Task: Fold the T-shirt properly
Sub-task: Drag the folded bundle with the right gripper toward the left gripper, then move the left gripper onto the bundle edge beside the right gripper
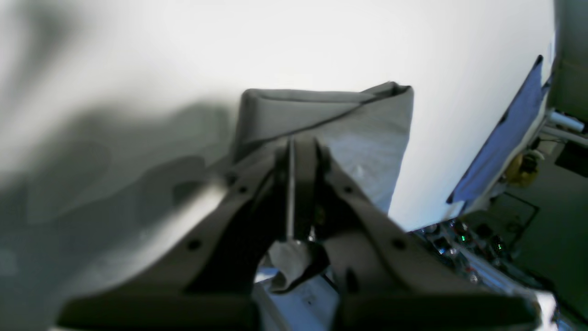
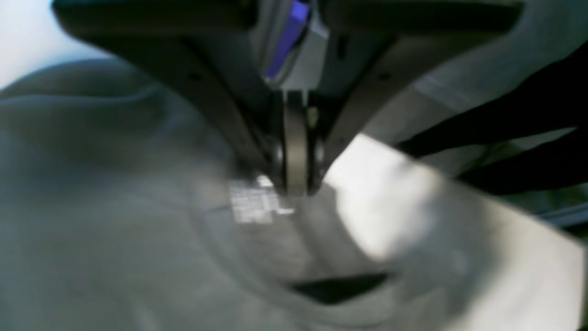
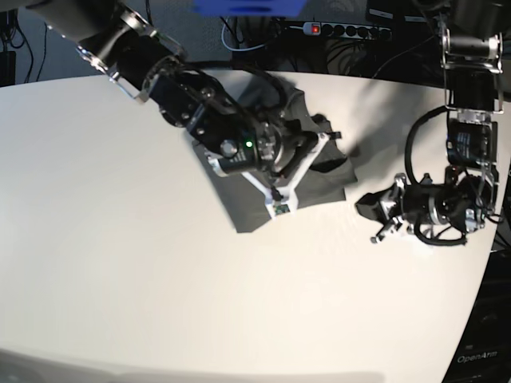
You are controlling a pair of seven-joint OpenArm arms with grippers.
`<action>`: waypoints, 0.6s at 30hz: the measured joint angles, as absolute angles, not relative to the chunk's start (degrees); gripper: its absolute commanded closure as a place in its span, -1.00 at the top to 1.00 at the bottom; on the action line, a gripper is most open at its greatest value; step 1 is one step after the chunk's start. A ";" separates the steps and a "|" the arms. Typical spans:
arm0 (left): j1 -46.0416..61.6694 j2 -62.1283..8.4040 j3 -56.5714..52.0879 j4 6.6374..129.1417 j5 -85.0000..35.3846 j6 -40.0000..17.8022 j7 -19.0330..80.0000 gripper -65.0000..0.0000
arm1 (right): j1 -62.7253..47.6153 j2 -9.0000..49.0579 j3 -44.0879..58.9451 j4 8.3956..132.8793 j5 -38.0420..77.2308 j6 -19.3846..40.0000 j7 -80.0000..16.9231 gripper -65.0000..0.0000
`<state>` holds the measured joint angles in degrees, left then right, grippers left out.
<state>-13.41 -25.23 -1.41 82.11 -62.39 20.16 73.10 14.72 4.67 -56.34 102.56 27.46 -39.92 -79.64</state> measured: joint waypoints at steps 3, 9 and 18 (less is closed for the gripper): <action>-13.45 -25.17 -1.39 82.11 -62.39 20.16 73.08 -0.94 | 15.70 6.39 -56.25 102.52 27.22 -39.94 -79.79 -1.00; -13.30 -24.53 2.81 82.17 -62.37 20.16 73.03 -0.94 | 18.44 9.10 -56.12 102.52 27.42 -39.94 -79.94 -1.00; -13.32 -21.21 2.85 82.21 -62.37 20.16 73.08 -0.94 | 20.75 11.46 -56.51 93.58 27.70 -39.88 -73.60 -1.00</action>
<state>-13.32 -21.21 2.85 82.21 -62.37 20.16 73.08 20.75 11.46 -56.51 93.58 27.70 -39.88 -73.60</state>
